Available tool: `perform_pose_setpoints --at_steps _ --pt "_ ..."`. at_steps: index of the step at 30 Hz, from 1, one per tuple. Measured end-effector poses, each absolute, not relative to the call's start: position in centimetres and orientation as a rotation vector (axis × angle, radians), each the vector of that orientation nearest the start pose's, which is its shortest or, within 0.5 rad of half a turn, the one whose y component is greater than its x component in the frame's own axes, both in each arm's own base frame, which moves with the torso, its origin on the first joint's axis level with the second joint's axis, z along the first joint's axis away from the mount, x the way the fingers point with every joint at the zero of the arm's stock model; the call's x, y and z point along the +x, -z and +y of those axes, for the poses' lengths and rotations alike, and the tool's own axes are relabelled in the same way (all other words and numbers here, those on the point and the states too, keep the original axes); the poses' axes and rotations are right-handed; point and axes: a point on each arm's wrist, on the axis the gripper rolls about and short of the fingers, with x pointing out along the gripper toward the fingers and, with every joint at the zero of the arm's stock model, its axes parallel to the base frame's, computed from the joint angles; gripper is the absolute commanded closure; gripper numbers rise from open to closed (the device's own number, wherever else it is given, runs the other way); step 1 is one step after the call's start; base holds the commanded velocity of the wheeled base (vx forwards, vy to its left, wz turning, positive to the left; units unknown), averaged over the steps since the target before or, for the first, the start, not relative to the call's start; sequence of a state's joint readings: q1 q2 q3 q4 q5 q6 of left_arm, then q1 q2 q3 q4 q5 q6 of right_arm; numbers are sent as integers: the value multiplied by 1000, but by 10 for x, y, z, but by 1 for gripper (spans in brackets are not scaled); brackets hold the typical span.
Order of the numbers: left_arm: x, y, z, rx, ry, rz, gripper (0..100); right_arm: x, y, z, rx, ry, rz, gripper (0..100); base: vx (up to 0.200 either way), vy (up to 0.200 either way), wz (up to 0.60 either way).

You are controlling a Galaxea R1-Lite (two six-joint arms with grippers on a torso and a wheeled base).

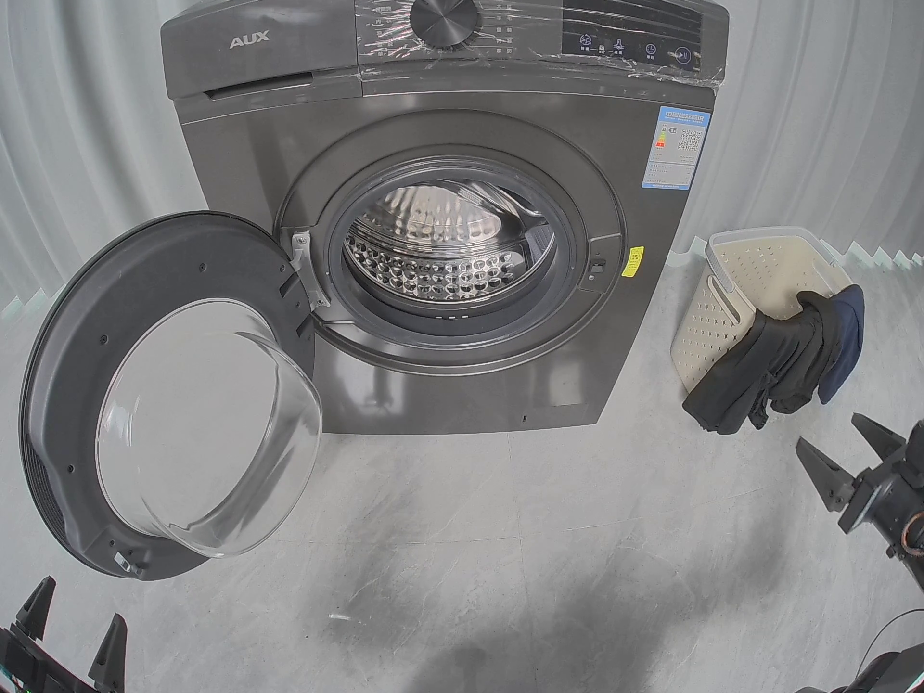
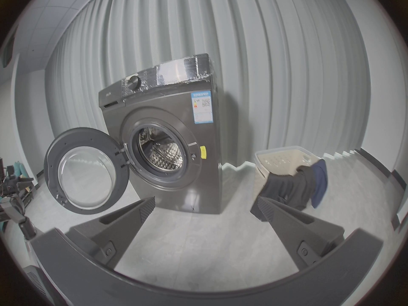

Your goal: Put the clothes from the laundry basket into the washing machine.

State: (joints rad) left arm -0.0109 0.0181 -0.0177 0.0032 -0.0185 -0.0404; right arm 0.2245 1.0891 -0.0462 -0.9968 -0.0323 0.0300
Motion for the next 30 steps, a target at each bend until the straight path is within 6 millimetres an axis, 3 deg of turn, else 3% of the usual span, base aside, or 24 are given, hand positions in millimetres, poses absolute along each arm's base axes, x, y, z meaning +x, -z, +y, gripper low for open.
perform_pose_setpoints --at_steps 12,18,30 --pt "-23 -80 0 -40 29 4 0 41 -132 6 18 -123 42 0 0 0 0" --pt "-23 -80 0 -40 29 4 0 9 -110 0 17 -101 63 0 0 0 0" --pt "-23 -80 0 -42 27 4 0 -18 -89 -2 -1 23 -9 0 0 0 0"
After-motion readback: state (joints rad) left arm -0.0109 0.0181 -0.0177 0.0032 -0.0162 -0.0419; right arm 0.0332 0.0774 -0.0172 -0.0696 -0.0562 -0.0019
